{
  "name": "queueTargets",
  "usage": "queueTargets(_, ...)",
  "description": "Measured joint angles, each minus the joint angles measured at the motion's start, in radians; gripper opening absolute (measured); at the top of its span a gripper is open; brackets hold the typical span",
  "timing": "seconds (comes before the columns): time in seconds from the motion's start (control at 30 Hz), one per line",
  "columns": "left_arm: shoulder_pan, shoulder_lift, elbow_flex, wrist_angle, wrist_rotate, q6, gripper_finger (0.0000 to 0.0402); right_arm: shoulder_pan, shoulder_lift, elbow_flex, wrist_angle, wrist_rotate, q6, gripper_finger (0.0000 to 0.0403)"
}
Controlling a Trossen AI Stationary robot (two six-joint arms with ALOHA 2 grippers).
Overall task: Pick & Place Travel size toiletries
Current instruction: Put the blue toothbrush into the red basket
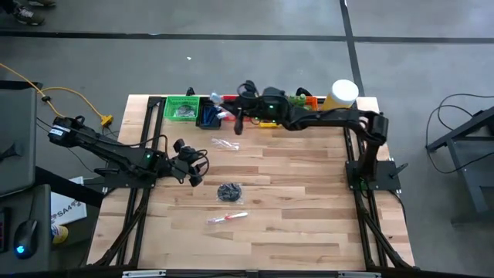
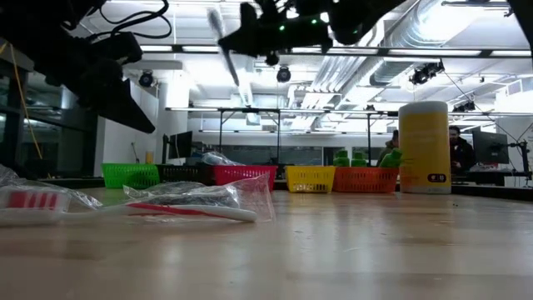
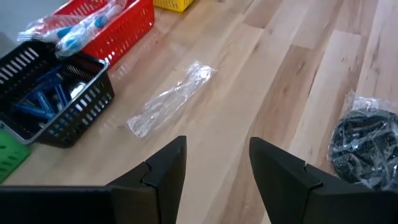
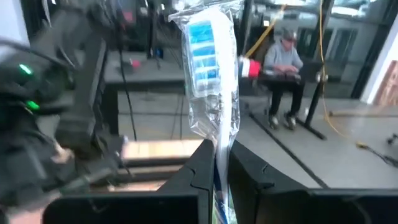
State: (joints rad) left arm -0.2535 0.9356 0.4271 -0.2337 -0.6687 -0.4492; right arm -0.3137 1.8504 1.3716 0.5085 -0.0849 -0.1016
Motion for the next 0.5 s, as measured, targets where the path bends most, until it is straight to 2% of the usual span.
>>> queueTargets(0.17,-0.002,0.000,0.000,0.002,-0.069,-0.004,0.0175,-0.016,0.021,0.009,-0.047,0.009,0.007,0.0019)
queueTargets(0.3,-0.001,0.000,0.000,0.007,-0.111,0.000,0.0175,-0.043,-0.028,-0.080,-0.041,0.033,0.052,0.0019)
queueTargets(0.4,-0.001,0.000,0.000,0.009,-0.158,0.007,0.0175,-0.058,-0.087,-0.214,0.053,0.077,0.064,0.0019)
queueTargets(0.5,0.009,0.000,0.000,0.081,-0.184,0.098,0.0175,-0.075,-0.132,-0.362,0.243,0.049,0.123,0.0019)
